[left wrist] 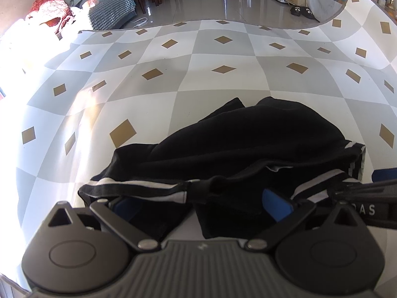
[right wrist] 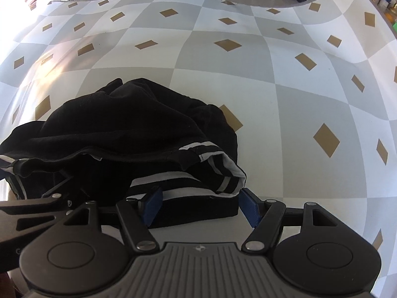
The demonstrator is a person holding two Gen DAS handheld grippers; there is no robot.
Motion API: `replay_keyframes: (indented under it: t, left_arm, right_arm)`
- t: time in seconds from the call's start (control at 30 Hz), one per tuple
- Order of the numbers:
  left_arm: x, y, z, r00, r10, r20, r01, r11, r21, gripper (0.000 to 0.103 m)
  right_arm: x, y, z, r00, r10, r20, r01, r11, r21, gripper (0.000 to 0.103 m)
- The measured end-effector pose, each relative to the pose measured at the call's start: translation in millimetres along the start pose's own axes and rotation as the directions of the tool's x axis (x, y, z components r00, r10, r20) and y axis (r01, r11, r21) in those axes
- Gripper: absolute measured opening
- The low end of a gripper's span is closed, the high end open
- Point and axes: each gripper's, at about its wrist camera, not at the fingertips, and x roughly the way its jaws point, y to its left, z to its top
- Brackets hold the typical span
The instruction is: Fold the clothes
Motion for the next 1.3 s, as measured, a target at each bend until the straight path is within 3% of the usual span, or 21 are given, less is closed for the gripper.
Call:
replay_keyframes:
  t: [0.13,0.27,0.47,0.63,0.9,1.13,1.3]
  left_arm:
    - [0,14,3,1.000,0.010,0.025,-0.009,0.999,-0.049,0.103]
    - [1,30,9,0.998,0.031,0.048,-0.027,0.996,-0.088,0.103]
    - [10,41,8,1.000,0.011,0.024,-0.008,0.993,-0.122,0.103]
    - [8,54,9,0.997,0.038,0.072,-0.026,0.986,-0.165,0.103]
    - [10,67,4,0.998,0.014,0.065,0.000,0.977,-0.212,0.103]
    - [4,74,0,0.998,-0.030,0.061,0.041,0.981,-0.189,0.103]
    - [1,77,-3,0.994,-0.080,0.074,0.089,0.988,-0.126,0.103]
  right_arm:
    - [-3,-6,5,0.996,0.085,0.019,-0.085,0.996,0.024,0.068]
    - [-17,-10,15,0.984,0.137,0.112,-0.138,0.990,0.008,0.068]
    - [-18,-16,23,0.968,0.207,0.145,-0.212,0.977,0.019,0.068]
    - [-7,-16,21,0.965,0.221,0.138,-0.223,0.975,-0.006,0.068]
    - [1,-12,11,0.963,0.227,0.148,-0.217,0.973,-0.077,0.068]
    - [-8,-8,0,0.944,0.296,0.145,-0.271,0.947,-0.172,0.068]
    - [-7,-3,-5,0.946,0.287,0.149,-0.242,0.935,-0.260,0.068]
